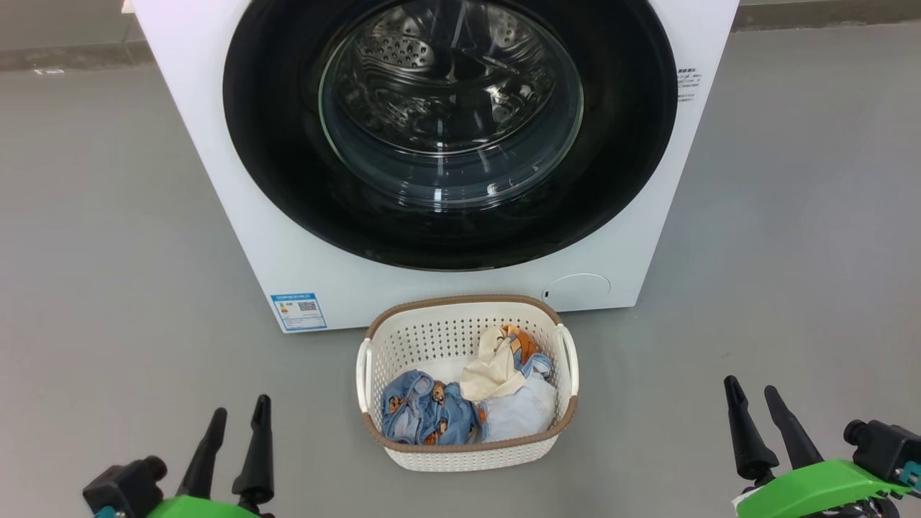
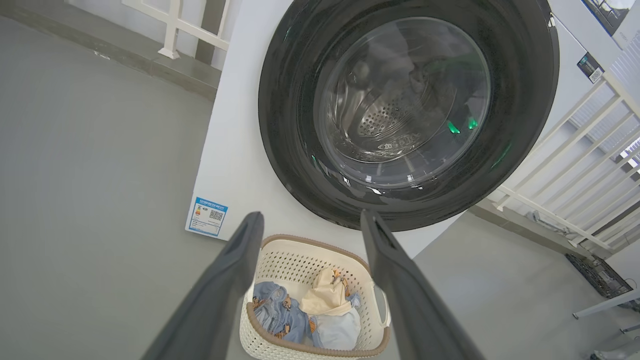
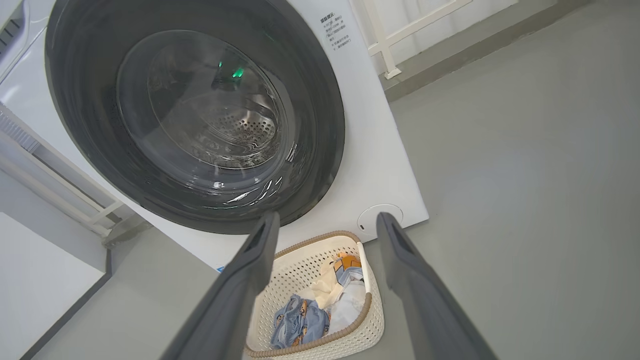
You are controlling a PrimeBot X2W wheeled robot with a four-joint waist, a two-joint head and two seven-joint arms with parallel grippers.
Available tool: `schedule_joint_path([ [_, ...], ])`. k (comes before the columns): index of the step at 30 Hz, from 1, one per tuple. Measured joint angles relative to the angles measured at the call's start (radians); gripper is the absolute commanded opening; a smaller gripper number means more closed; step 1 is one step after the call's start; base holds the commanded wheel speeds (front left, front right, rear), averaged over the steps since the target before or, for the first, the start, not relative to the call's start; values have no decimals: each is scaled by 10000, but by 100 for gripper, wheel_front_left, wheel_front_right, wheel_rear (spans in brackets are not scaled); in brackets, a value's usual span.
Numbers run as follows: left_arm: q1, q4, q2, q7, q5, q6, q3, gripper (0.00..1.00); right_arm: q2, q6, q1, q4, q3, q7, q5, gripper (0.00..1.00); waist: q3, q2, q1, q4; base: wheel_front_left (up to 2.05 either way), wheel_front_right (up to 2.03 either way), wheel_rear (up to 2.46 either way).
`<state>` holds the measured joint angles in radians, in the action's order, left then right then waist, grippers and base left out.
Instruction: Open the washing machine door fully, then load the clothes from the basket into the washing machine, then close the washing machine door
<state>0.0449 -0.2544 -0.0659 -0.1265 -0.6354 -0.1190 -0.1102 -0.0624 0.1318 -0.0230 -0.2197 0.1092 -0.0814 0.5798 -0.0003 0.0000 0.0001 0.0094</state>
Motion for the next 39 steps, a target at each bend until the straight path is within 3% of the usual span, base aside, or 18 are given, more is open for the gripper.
schedule_joint_path([
  [39, 232, -483, -38, -1141, 4105, -13, -583, 100, -105, 0, 2, 362, -640, -629, -4247, 100, -3, 0, 0, 117, 0, 0, 0],
])
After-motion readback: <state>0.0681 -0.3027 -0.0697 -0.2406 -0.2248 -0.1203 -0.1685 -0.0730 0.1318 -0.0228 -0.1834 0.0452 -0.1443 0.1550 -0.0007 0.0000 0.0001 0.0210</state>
